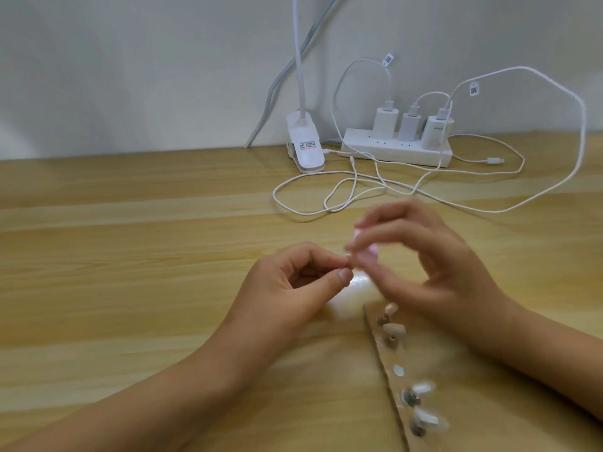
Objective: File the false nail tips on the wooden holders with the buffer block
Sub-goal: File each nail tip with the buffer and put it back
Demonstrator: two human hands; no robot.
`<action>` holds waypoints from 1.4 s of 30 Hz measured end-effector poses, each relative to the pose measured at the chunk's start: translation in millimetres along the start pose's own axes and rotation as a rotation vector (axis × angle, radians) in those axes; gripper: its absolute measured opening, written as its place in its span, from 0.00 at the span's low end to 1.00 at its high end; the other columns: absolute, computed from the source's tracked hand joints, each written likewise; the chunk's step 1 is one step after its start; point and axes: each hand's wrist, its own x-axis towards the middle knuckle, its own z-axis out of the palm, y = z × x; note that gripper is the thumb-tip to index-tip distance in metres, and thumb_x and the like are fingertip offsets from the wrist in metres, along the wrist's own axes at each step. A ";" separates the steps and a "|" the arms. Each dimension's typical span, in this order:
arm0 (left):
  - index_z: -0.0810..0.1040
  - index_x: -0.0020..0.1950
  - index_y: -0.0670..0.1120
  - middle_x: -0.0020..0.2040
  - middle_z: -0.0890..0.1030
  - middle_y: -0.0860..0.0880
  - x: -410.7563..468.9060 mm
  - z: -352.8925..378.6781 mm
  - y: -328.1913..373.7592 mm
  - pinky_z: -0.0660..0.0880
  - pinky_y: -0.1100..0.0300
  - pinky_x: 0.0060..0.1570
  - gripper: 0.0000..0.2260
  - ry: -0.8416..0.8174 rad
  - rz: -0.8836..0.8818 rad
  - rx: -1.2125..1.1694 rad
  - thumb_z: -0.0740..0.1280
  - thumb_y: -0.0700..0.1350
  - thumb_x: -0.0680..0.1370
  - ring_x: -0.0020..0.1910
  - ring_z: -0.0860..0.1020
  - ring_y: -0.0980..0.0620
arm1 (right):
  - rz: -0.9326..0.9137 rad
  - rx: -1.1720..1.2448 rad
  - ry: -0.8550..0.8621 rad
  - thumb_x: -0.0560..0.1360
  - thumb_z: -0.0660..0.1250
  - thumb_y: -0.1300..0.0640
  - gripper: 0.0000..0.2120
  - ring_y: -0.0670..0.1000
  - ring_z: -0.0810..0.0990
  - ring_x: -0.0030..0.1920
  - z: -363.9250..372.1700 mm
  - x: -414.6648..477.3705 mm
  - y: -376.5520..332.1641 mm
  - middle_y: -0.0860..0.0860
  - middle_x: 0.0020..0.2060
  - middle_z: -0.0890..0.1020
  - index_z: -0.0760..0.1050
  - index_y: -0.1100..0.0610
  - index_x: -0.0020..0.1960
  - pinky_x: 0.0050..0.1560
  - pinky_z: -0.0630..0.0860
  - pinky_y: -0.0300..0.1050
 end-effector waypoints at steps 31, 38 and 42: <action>0.84 0.39 0.50 0.40 0.85 0.54 -0.1 0.1 -2.3 0.73 0.71 0.41 0.04 -0.043 0.062 0.033 0.74 0.42 0.72 0.39 0.81 0.61 | 0.037 0.168 -0.011 0.74 0.72 0.60 0.09 0.59 0.79 0.53 2.4 1.4 0.5 0.54 0.50 0.79 0.76 0.56 0.53 0.54 0.75 0.57; 0.84 0.40 0.49 0.40 0.85 0.53 -0.3 0.5 -1.1 0.74 0.71 0.41 0.01 -0.029 0.069 0.037 0.73 0.45 0.70 0.40 0.81 0.61 | 0.070 0.216 -0.041 0.73 0.72 0.60 0.07 0.59 0.78 0.51 1.9 2.7 3.0 0.54 0.49 0.78 0.76 0.57 0.50 0.53 0.74 0.54; 0.83 0.38 0.52 0.40 0.85 0.54 -0.4 0.6 -1.0 0.75 0.70 0.41 0.05 -0.018 0.058 0.016 0.73 0.42 0.71 0.40 0.80 0.61 | 0.239 0.338 0.073 0.75 0.73 0.60 0.09 0.61 0.79 0.52 -2.7 4.6 5.0 0.52 0.47 0.80 0.75 0.53 0.51 0.57 0.76 0.55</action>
